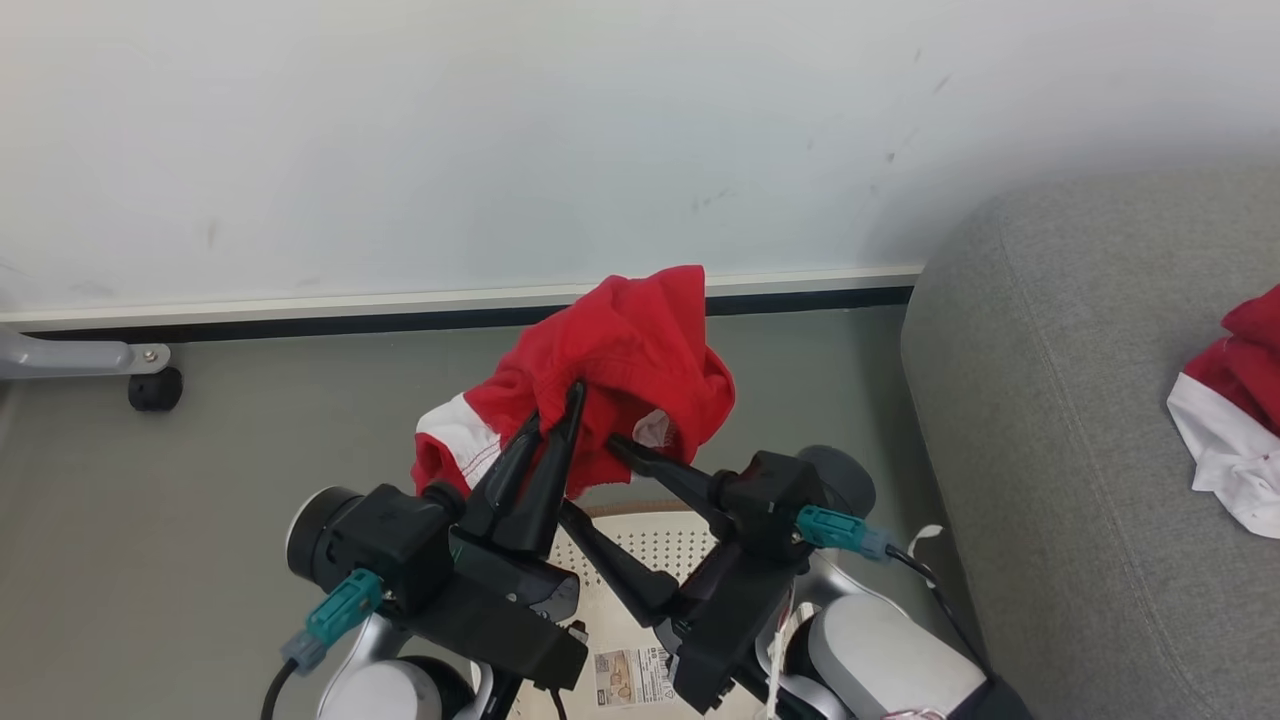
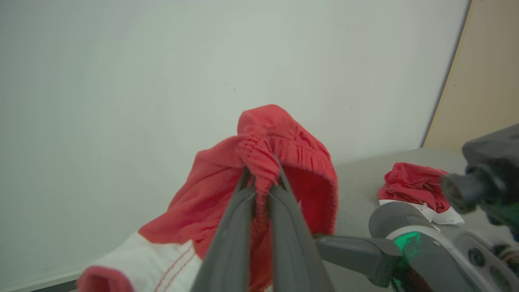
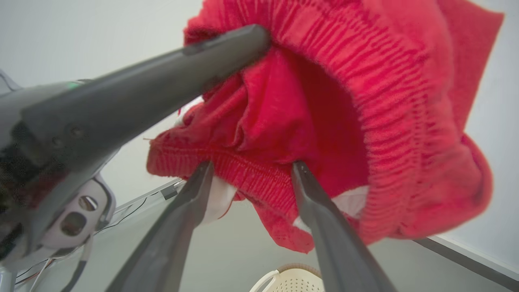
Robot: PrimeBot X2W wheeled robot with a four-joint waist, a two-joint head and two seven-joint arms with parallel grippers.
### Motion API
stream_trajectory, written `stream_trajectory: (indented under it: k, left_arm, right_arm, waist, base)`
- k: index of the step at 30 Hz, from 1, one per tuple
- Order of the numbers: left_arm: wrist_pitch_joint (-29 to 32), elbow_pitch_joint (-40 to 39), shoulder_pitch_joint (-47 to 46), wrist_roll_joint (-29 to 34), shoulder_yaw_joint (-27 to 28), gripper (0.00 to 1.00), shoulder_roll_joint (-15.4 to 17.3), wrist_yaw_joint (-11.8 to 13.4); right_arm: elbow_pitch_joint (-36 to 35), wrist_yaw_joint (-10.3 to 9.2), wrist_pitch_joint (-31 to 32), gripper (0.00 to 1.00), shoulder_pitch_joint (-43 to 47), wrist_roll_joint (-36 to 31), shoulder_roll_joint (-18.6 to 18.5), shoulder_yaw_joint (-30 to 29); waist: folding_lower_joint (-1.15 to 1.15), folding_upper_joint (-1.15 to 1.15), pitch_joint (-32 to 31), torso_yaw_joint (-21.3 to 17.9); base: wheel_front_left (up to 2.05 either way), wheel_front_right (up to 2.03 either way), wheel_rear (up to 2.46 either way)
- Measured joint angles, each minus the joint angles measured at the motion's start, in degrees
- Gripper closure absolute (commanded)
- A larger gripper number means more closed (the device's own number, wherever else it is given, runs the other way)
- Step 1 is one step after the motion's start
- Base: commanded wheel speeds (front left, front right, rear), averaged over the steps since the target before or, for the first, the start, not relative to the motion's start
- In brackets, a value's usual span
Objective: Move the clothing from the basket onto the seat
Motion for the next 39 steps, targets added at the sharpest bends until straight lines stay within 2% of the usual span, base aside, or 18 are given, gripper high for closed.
stream_trajectory:
  k: [5,6,7,8,10,26,27,28,29,30,31,39]
  left_arm:
    - [0.03,-0.02,-0.08,0.00,-0.40,1.00,-0.14,-0.33]
    - [0.03,-0.02,-0.16,0.00,-0.55,1.00,-0.18,-0.42]
    - [0.04,-0.02,-0.30,0.00,-0.68,1.00,-0.26,-0.43]
    - [0.04,-0.02,-0.46,0.00,-0.77,1.00,-0.33,-0.43]
    - [0.04,-0.02,-0.81,0.00,-0.87,1.00,-0.41,-0.43]
    - [0.04,-0.01,-0.94,0.00,-0.73,1.00,-0.45,-0.42]
    - [0.04,-0.01,-0.94,-0.01,-0.73,0.97,-0.45,-0.42]
    - [0.04,-0.01,-0.94,-0.01,-0.71,0.76,-0.45,-0.42]
    - [0.04,-0.01,-0.94,-0.01,-0.69,0.63,-0.44,-0.42]
    - [0.04,-0.01,-0.94,-0.01,-0.65,0.23,-0.44,-0.42]
    - [0.03,-0.02,-0.94,-0.01,-0.59,0.00,-0.42,-0.42]
    - [0.04,-0.38,-0.92,0.00,-0.52,0.00,0.24,-0.42]
  right_arm:
    - [2.49,0.02,-0.80,0.00,-3.05,1.19,-0.01,2.11]
    - [2.64,0.02,-1.04,0.14,-3.66,1.51,-0.04,2.88]
    - [2.67,0.02,-1.54,0.51,-4.28,2.02,-0.02,3.69]
    - [2.68,0.02,-2.03,0.73,-4.86,2.64,0.03,4.32]
    - [2.97,0.02,-2.69,1.00,-5.88,3.38,0.04,5.34]
    - [6.84,-0.53,-6.52,1.00,-8.98,8.53,0.03,9.45]
    - [7.14,-0.53,-6.65,1.00,-9.12,8.57,0.04,9.50]
    - [7.43,-0.53,-7.04,1.00,-9.15,8.65,0.04,9.57]
    - [7.70,-0.53,-7.10,1.00,-9.15,8.79,0.04,9.62]
    - [8.05,-0.53,-7.25,1.00,-9.15,9.02,0.04,9.66]
    - [8.37,-0.53,-7.57,1.00,-9.15,9.04,0.04,9.62]
    - [11.56,-0.52,-9.11,1.00,-9.94,9.43,0.05,8.06]
  waist:
    - [0.00,0.00,0.10,0.24]
    - [0.00,0.00,0.13,0.30]
    - [0.00,0.00,0.15,0.38]
    - [0.00,0.00,0.17,0.47]
    - [0.00,0.00,0.20,0.64]
    - [0.00,0.00,0.16,0.91]
    - [0.00,0.00,0.14,0.90]
    - [0.00,0.00,0.13,0.88]
    - [0.00,0.00,0.12,0.87]
    - [0.00,0.00,0.11,0.84]
    - [0.00,0.00,0.09,0.81]
    - [0.00,0.00,0.20,0.30]
  base:
    - [0.00,0.00,0.00]
    - [0.00,0.00,0.00]
    - [0.00,0.00,0.00]
    - [0.00,0.00,0.00]
    - [0.00,0.00,0.00]
    - [0.00,0.00,0.00]
    - [0.00,0.00,0.00]
    - [0.00,0.00,0.00]
    - [0.00,0.00,0.00]
    - [0.00,0.00,0.00]
    - [0.00,0.00,0.00]
    - [0.00,0.00,0.00]
